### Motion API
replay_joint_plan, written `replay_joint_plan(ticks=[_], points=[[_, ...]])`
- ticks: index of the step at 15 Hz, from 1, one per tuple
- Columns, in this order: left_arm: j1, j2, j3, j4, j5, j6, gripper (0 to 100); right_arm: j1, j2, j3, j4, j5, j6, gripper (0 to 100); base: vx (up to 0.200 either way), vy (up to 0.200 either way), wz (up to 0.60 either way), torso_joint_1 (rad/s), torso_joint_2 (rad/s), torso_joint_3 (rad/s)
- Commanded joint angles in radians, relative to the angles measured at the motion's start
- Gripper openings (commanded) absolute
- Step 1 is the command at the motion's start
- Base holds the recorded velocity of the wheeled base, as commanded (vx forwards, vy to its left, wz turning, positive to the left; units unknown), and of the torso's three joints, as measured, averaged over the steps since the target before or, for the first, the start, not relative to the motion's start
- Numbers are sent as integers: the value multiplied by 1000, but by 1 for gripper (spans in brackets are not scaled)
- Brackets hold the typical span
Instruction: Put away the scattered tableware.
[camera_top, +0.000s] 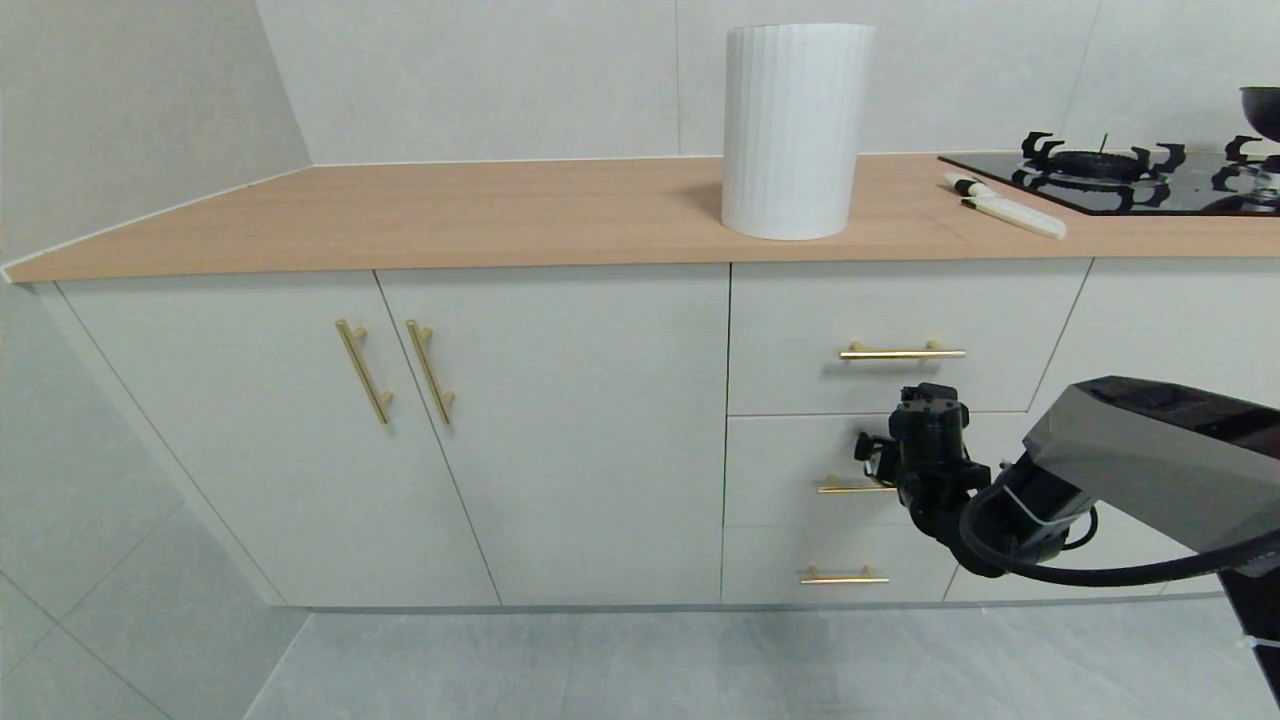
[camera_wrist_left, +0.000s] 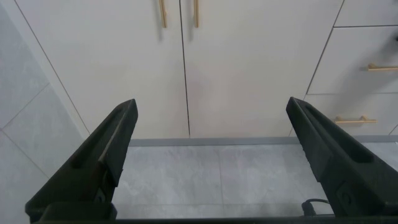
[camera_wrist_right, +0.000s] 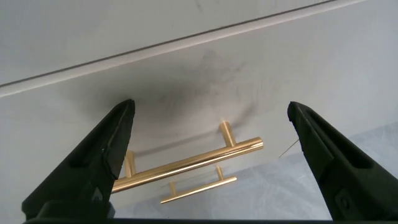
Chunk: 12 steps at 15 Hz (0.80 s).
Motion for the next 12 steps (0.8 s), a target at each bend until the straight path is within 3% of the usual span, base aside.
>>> replay_joint_plan(ticks=[1,5,7,12], points=[[0,0,0,1,0,0,100,2,-34,26,6,3,-2,100,0,0,0,0,0,0],[0,0,0,0,0,0,100,18,-237,189,91,40,-11,100,0,0,0,0,0,0],[0,0,0,0,0,0,100,22,-474,354,167,46,-30,100,0,0,0,0,0,0],[0,0,0,0,0,0,100,70,-951,635,173,-11,-175,100,0,0,0,0,0,0]])
